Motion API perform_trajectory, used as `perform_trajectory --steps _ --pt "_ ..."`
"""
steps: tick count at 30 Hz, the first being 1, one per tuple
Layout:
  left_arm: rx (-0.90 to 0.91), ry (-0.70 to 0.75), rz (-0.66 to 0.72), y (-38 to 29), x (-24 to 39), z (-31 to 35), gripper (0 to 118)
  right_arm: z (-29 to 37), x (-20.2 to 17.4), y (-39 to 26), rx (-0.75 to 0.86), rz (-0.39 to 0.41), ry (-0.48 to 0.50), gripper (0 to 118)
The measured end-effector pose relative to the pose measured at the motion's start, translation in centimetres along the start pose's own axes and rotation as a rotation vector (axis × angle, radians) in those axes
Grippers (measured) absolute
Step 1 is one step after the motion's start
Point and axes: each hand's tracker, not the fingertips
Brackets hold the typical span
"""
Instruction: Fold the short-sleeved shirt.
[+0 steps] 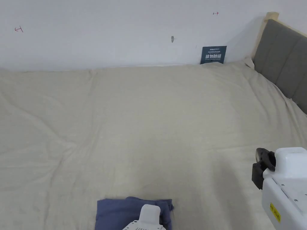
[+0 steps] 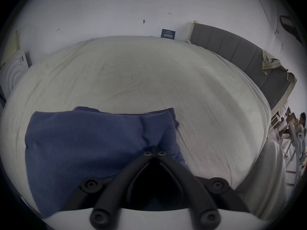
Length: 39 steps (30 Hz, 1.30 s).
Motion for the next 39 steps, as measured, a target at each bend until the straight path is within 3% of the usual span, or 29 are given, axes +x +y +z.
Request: perform_trajectory --steps 5,11,20,28,39 --pt "0.005 -0.043 -0.018 1.3 -0.3 2.1 0 1.0 -0.7 0.4 0.014 -0.024 0.018 0" --pt "0.264 -0.072 0.028 5.4 -2.4 11.0 0 3.2 -3.1 1.6 0.089 -0.036 0.064 0" --pt "0.587 0.137 -0.05 9.3 -7.8 23.8 0 6.0 -6.5 3.5 0.222 -0.031 0.105 0" --pt "0.73 0.386 -0.088 8.9 -13.1 29.0 0 6.2 -8.2 4.0 0.276 -0.035 0.117 0" --pt "0.744 0.417 0.02 8.5 -16.1 30.3 0 6.2 -8.5 4.5 0.286 -0.029 0.124 0"
